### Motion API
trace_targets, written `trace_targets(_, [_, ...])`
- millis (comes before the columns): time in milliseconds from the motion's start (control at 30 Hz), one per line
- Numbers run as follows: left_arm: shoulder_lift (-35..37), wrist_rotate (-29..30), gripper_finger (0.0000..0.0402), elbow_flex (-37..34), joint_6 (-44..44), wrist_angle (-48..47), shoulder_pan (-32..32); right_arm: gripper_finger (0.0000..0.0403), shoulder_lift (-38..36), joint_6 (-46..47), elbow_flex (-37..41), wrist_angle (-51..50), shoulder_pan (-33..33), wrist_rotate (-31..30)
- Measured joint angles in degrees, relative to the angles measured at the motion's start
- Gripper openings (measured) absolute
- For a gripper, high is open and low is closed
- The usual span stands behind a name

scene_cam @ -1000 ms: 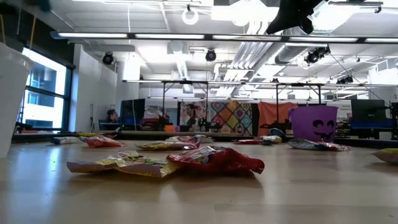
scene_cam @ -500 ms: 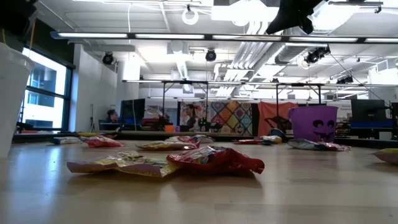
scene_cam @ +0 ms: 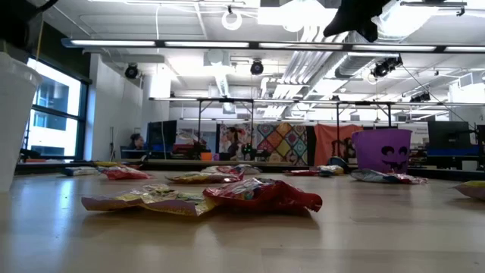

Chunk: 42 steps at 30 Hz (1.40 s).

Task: Sort candy
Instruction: Put the red candy into the orange bin

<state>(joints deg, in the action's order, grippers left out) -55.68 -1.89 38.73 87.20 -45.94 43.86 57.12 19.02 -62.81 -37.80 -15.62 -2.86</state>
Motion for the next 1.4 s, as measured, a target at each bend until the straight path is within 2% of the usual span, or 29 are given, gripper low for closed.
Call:
trace_targets(100, [-0.02,0.48,0.0100,2.50,-3.67,-0.10,0.00,0.0000,1.29,-0.58,0.00,0.07,1.99,3.51])
trace_targets(167, [0.29,1.03,0.0105,4.94,-9.46,0.69,0.00,0.0000,3.02,0.62,0.00,0.15,5.02,5.03])
trace_targets(233, [0.85,4.13,0.0101,7.69,-14.34,1.56,0.03,0.0001,5.55,1.41,0.00,0.19,9.00,5.13])
trace_targets(333, [2.40,9.61,0.0075,9.76,-20.09,1.50,-0.57,0.0008,10.25,2.27,0.00,2.90,15.45,4.87])
trace_targets(467, [4.87,14.36,0.0016,9.66,-29.55,2.26,-3.57,0.0034,17.16,4.91,0.00,11.34,22.14,4.82])
trace_targets(600, [7.75,16.22,0.0006,6.91,-41.22,10.84,-7.88,0.0076,24.42,10.06,0.00,17.85,27.59,4.12])
trace_targets(767, [10.77,13.32,0.0001,0.12,-51.12,28.15,-13.46,0.0138,32.96,13.54,-0.11,20.00,33.66,1.67])
trace_targets(900, [11.72,12.54,0.0001,-4.68,-54.15,40.04,-17.43,0.0190,38.75,17.37,-0.09,21.01,36.27,1.62])
trace_targets(1033, [11.76,11.30,0.0000,-7.63,-54.42,47.25,-20.48,0.0231,42.96,19.58,-0.11,23.85,37.42,1.86])
trace_targets(1400, [11.76,11.21,0.0000,-8.05,-54.47,46.88,-23.36,0.0261,48.69,19.72,-0.16,28.05,37.84,3.43])
